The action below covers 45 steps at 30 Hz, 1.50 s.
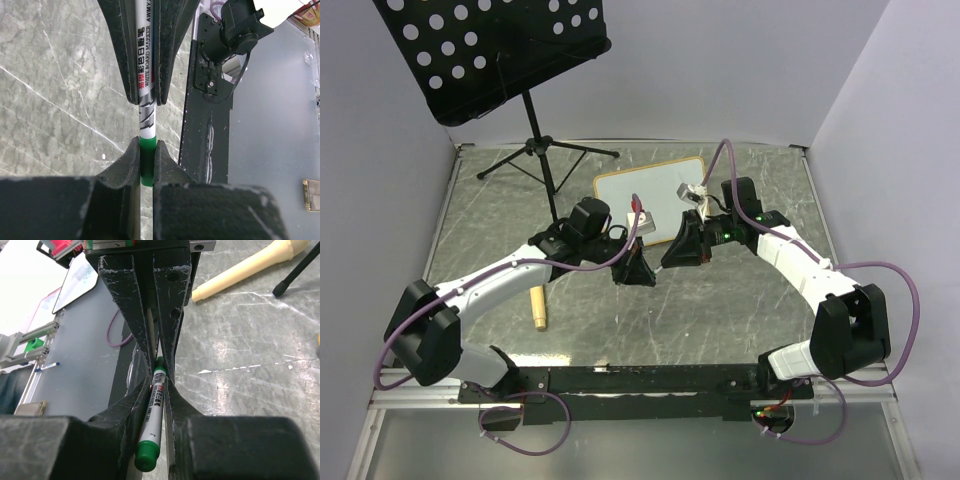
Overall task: Write a sentence on the whiteboard
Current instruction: Open the pen cap from the whiteboard marker.
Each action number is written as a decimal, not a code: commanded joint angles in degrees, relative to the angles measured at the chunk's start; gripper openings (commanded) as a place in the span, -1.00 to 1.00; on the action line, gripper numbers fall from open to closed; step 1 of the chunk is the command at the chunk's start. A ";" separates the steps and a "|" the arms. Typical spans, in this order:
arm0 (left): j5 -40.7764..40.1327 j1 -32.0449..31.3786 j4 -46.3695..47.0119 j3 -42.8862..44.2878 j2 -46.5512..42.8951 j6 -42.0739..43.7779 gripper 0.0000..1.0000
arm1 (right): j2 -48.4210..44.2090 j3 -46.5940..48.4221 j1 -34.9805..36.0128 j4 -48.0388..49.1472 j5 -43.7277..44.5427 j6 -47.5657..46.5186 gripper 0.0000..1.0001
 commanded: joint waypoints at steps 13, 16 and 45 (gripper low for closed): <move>1.22 0.08 1.78 1.46 0.70 0.93 -0.98 | 0.54 2.98 1.10 -5.19 -4.55 -4.92 -1.00; 1.31 0.16 1.78 1.37 0.61 0.93 -0.98 | 0.54 3.24 1.10 -5.63 -4.55 -5.36 -1.00; 2.02 3.59 -4.55 -8.03 -1.58 3.40 -0.98 | -3.50 -0.88 -7.60 9.04 -2.62 8.26 -1.00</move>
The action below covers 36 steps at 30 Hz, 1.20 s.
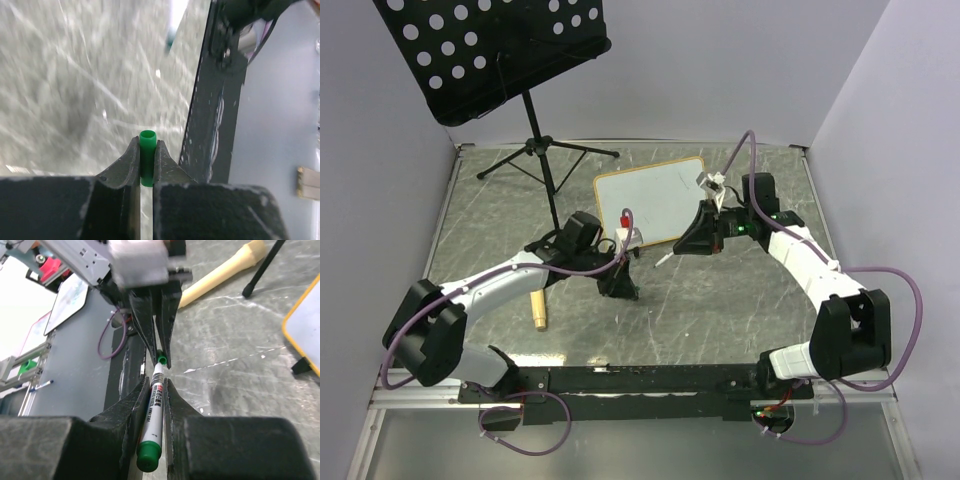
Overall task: Write a sentence on the whiteboard
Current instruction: Open the pen cap from the whiteboard marker, then place the pen cap at the center of the board.
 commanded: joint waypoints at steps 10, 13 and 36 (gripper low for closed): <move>-19.14 1.68 27.06 -18.17 -4.42 -27.95 -0.91 | -4.76 -1.92 -3.75 7.94 13.75 6.33 -1.00; -27.50 1.85 30.07 -20.13 -2.84 -32.36 -0.89 | -4.49 -2.10 -4.45 8.30 13.49 7.03 -1.00; -46.66 9.85 16.81 -20.14 -3.62 -34.04 -0.39 | -4.58 -1.05 -6.47 5.04 12.79 5.45 -1.00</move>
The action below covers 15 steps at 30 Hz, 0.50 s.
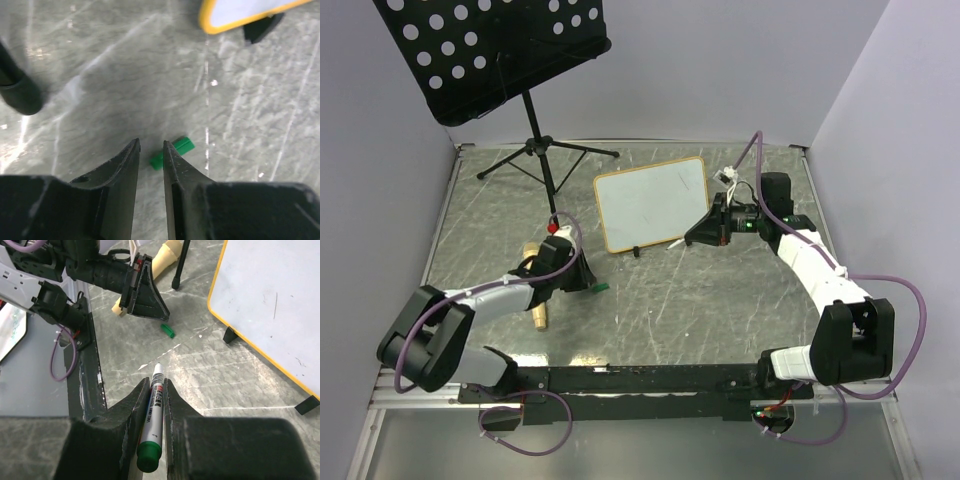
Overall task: Write a sentence on the whiteboard
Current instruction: Place the pen cap at the center of the board, then pick up the whiteboard from the whiteboard stand.
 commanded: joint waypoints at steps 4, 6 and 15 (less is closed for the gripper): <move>-3.57 0.32 -3.33 2.29 -6.09 1.33 -0.33 | -2.20 0.68 -1.32 0.37 -0.66 -0.34 -1.00; -3.57 0.32 -3.17 2.73 -9.17 1.68 -0.14 | -2.11 0.77 -1.49 -0.07 -0.57 -0.69 -1.00; 12.13 8.30 15.45 4.93 -9.98 9.24 0.99 | -2.73 0.77 -1.41 0.72 -0.39 -2.36 -1.00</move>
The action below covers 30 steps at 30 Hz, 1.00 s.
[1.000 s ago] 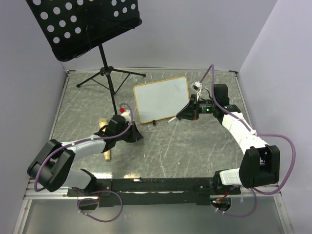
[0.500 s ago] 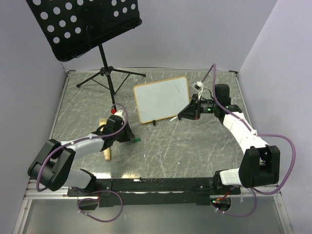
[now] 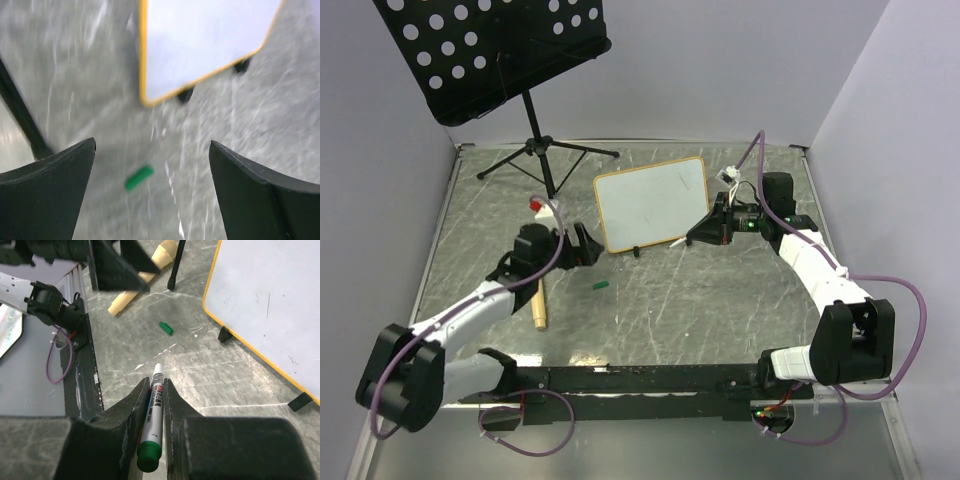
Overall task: Write a sentence on the whiteboard
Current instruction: Pick up the whiteboard from the whiteboard stand.
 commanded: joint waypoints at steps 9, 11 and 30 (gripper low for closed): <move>37.69 17.40 21.63 18.72 25.36 4.87 0.99 | -1.02 1.12 -0.31 0.28 -2.13 -1.93 -1.00; 39.81 17.85 21.98 21.62 29.50 5.57 0.88 | -0.49 1.38 -0.40 -0.25 -2.22 -2.19 -1.00; 39.65 15.21 39.21 21.81 41.29 2.33 0.29 | 2.76 2.88 -0.40 -1.74 -2.39 -3.42 -1.00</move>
